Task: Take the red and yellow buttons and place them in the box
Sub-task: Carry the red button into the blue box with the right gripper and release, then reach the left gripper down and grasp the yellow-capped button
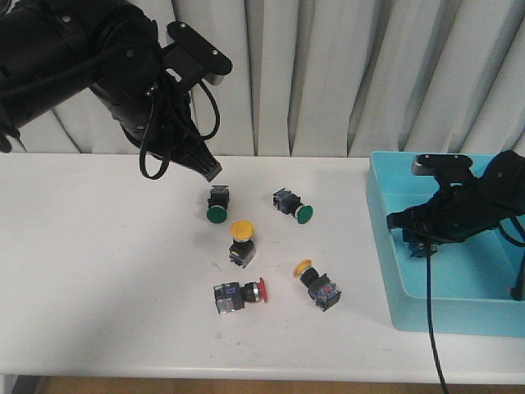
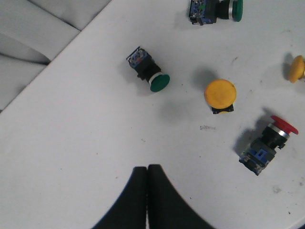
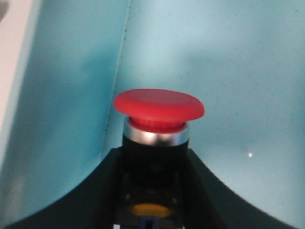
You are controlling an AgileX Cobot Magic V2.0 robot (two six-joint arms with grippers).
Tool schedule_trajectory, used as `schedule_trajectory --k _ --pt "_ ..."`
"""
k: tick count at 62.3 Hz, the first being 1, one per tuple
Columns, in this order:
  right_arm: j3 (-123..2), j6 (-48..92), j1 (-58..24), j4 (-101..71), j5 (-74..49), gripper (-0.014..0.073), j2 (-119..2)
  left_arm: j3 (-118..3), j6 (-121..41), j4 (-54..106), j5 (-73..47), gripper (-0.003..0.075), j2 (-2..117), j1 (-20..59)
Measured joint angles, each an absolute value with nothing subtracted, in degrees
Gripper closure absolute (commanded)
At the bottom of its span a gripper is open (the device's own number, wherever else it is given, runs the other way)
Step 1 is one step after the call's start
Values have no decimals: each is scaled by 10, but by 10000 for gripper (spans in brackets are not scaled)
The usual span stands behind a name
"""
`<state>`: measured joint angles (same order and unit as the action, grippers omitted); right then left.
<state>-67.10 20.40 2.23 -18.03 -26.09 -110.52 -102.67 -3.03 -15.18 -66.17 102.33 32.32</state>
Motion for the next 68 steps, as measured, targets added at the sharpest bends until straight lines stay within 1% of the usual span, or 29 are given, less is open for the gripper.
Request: schedule_trajectory --k 8,16,24,31,40,44,49,53,57,66,68 --pt "-704 204 22 -180 -282 246 -1135 -1027 -8 -151 -651 717 1023 323" --pt "-718 213 22 -180 -290 163 -1152 -1027 0 -151 -648 715 1023 323" --pt "-726 219 22 -180 -301 153 -1151 -1027 -19 -154 -646 709 1023 323" --pt "-726 219 22 -179 -310 153 -1122 -1027 -40 -156 -629 695 1023 323" --pt "-727 221 22 -178 -313 155 -1056 -1027 -46 -145 -582 646 1023 323" --pt "-728 221 22 -178 -317 155 -1020 -1027 -46 -134 -556 610 1023 323" --pt "-728 221 22 -178 -329 155 -976 -1027 -44 -111 -518 547 1023 323" --pt "-728 221 22 -178 -342 155 -941 -1027 -30 -88 -491 477 1023 323" --pt "-728 221 22 -179 -353 155 -907 -1027 -15 -73 -470 385 1025 323" --pt "-728 221 22 -180 -375 155 -854 -1027 0 -65 -457 197 1043 323" --pt "-728 221 22 -182 -380 155 -844 -1027 4 -65 -457 170 1052 323"
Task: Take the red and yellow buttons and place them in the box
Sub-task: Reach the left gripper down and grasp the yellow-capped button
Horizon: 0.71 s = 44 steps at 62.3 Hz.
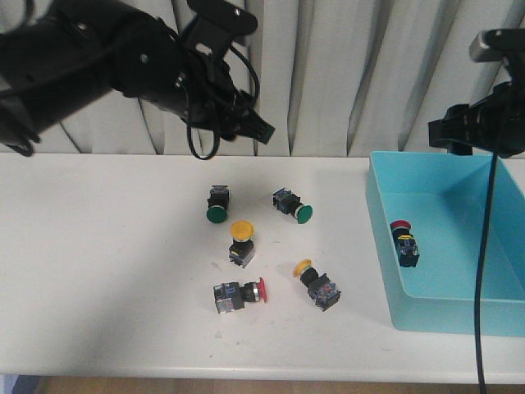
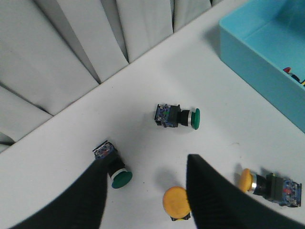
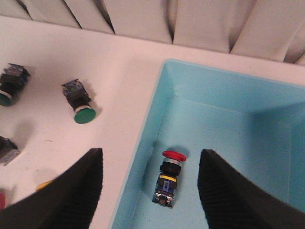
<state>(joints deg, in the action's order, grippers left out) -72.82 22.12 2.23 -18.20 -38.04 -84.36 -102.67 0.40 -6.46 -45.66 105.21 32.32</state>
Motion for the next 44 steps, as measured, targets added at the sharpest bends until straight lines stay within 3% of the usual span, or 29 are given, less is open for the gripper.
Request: schedule_trajectory --k 9,44 --pt "-728 223 22 -189 -398 155 -810 -1027 28 -63 -455 96 1097 323" --pt "-677 246 22 -233 -355 155 -792 -1027 89 -59 -447 130 1247 323"
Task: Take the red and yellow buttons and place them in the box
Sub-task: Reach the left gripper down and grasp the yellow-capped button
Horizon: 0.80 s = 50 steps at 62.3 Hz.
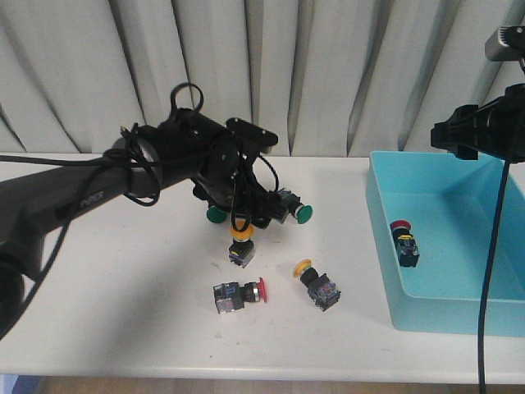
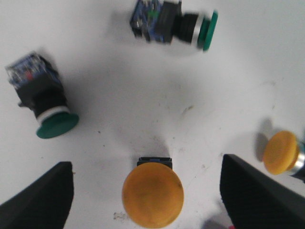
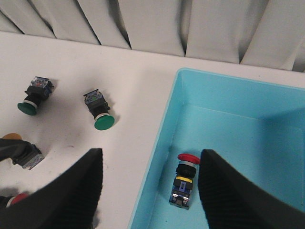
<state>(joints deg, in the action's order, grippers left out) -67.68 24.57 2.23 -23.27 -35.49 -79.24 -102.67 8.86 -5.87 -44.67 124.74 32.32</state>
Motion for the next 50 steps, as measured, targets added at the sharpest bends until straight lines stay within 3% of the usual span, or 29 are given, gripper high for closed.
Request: schedule_trajectory --k 36,43,50 --pt "-677 247 22 -248 -349 155 -792 -1027 99 -57 -464 140 1290 323" --pt "-677 247 22 -249 -349 155 -792 -1027 99 -57 -464 200 1294 323" --pt "-677 247 22 -249 -349 155 -792 -1027 99 -57 -464 362 1295 323"
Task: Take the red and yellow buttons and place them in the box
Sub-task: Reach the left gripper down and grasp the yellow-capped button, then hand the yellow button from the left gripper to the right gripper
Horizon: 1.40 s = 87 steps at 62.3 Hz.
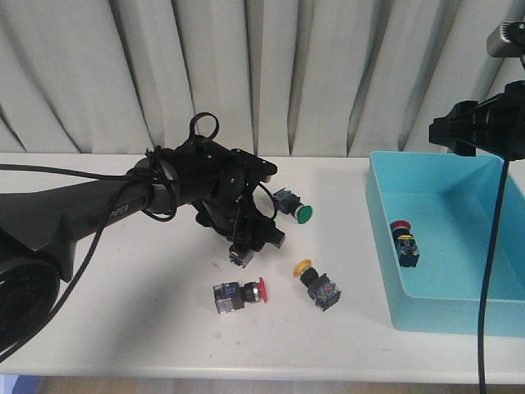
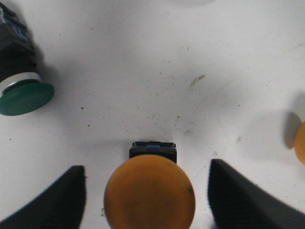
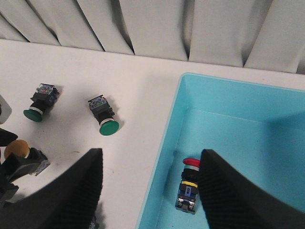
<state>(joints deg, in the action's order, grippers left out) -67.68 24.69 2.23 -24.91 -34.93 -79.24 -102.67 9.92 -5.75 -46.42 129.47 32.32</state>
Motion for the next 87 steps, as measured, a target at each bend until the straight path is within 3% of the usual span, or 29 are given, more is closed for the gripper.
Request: schedule_trajectory --k 13,25,36,60,87 --pt "-677 260 22 -250 -350 155 -792 -1043 99 -57 -474 731 1297 323" --pt "-677 303 14 -259 -354 155 -804 -1138 99 -56 -545 728 1300 323" --pt "-674 379 -55 -264 -349 155 -835 -1218 98 -21 -612 728 1282 323" --pt "-563 458 -198 -280 -159 153 -843 -1231 28 58 -652 728 1180 324" --pt "-558 495 -276 -285 -115 153 -844 -1231 -7 130 -680 728 1144 324"
